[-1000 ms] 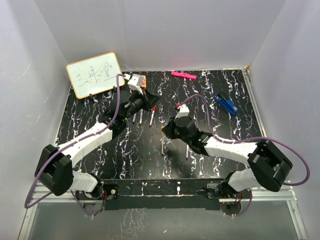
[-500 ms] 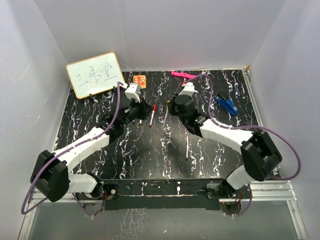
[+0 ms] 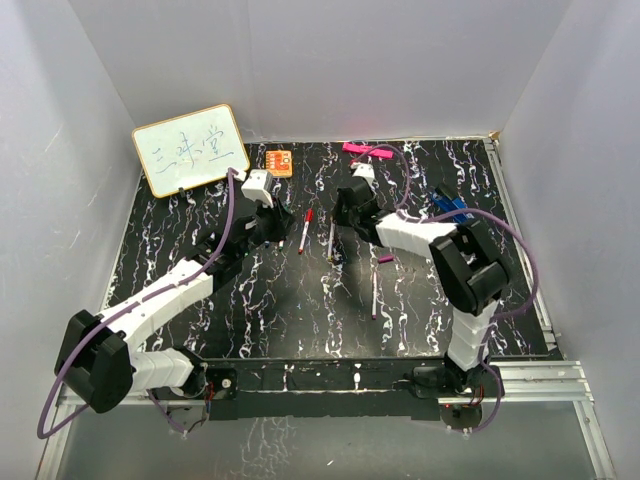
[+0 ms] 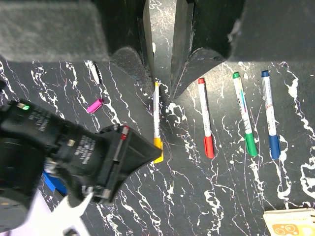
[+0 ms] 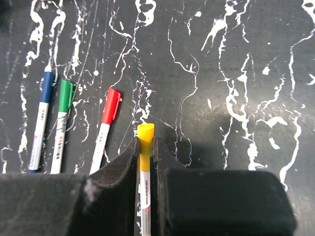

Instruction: Insert the pens into the pen caps

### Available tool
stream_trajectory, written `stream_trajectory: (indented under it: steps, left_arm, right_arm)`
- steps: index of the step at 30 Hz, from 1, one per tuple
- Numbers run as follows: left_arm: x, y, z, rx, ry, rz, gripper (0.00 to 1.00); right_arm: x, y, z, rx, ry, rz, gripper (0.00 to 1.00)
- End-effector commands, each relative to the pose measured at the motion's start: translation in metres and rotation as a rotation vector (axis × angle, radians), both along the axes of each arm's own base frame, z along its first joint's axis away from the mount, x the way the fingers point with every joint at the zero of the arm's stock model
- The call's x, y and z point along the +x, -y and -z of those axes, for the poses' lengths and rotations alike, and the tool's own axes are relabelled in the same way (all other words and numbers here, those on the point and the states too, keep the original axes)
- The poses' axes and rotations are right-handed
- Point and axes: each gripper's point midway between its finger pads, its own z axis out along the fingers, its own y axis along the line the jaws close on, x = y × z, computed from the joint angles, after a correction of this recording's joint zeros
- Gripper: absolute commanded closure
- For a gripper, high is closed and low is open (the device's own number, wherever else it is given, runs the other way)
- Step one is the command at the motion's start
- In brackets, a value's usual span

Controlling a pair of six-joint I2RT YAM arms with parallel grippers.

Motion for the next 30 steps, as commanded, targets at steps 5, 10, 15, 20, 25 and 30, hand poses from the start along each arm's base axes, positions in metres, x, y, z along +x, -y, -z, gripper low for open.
stream_trajectory:
  steps: [5, 10, 15, 20, 25, 30]
  left_arm:
    - [-0.005, -0.005, 0.003, 0.019, -0.008, -0.005, 0.78]
    - [-0.007, -0.004, 0.009, 0.019, -0.029, -0.002, 0.76]
    - [-0.006, -0.002, 0.012, 0.018, -0.043, 0.002, 0.75]
    - [-0.005, 0.001, 0.012, 0.018, -0.042, 0.013, 0.73]
    - [-0.010, 0.012, 0.023, 0.045, -0.072, 0.095, 0.73]
    - [-0.027, 0.027, 0.042, 0.103, -0.122, 0.187, 0.70]
  right_arm:
    - [0.023, -0.015, 0.020, -0.010, -0.039, -0.017, 1.00]
    - [0.030, -0.013, 0.041, -0.026, -0.078, -0.018, 0.91]
    - [0.031, -0.011, 0.052, -0.034, -0.099, -0.022, 0.67]
    - [0.034, -0.007, 0.036, -0.040, -0.066, -0.018, 0.61]
    - [0.035, 0.004, 0.008, -0.044, -0.016, 0.013, 0.61]
    - [0.028, 0.030, -0.033, -0.058, 0.060, 0.086, 0.61]
